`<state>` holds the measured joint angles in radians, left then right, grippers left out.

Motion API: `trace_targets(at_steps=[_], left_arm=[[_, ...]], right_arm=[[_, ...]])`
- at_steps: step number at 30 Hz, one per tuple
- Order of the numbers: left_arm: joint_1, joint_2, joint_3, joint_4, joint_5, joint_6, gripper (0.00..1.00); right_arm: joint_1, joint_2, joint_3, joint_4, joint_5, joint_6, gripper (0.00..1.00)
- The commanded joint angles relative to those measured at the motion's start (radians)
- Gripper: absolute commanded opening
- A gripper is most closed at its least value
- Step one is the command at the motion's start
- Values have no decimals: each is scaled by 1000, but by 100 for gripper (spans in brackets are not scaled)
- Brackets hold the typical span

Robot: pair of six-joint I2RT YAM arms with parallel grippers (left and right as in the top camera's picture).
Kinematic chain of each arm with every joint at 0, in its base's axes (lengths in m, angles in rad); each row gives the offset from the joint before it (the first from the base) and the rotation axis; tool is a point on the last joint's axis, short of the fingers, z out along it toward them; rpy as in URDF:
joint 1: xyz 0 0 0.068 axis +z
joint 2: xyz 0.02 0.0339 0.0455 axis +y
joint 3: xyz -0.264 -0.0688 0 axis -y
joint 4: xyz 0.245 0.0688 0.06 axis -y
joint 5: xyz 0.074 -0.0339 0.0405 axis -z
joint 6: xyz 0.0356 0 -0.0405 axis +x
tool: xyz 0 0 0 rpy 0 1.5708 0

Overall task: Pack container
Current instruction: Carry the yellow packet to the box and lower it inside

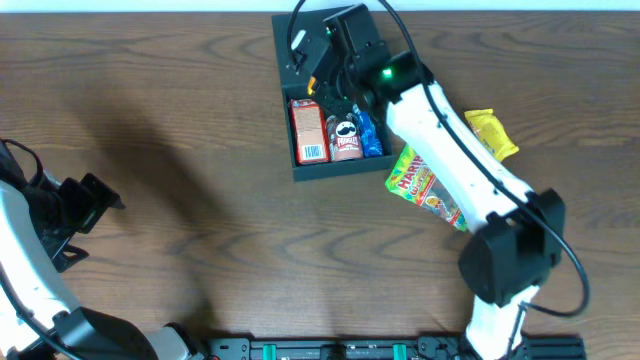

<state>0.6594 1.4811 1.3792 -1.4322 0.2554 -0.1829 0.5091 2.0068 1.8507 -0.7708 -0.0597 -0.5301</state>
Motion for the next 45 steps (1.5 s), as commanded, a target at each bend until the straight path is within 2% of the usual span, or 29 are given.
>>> trace_targets(at_steps=[1, 6, 10, 18, 21, 23, 30, 36, 45], left_arm=[[4, -3, 11, -3, -4, 0, 95], [4, -3, 11, -3, -4, 0, 95], [4, -3, 11, -3, -4, 0, 95], [4, -3, 11, -3, -3, 0, 95], [4, -3, 11, -3, -4, 0, 95], [4, -3, 11, -3, -4, 0, 95], [4, -3, 11, -3, -3, 0, 95], [4, -3, 11, -3, -4, 0, 95], [4, -3, 11, -3, -3, 0, 95]], right_arm=[[-21, 55, 18, -8, 7, -88, 20], [-31, 107, 18, -3, 18, -174, 20], [-31, 146, 18, 16, 98, -208, 19], [-46, 221, 18, 127, 124, -274, 14], [-46, 240, 18, 139, 124, -309, 20], [-46, 248, 18, 139, 129, -314, 33], [-44, 250, 21, 152, 219, -316, 33], [-38, 242, 22, 128, 220, -312, 50], [-34, 207, 83, 77, 204, -233, 47]])
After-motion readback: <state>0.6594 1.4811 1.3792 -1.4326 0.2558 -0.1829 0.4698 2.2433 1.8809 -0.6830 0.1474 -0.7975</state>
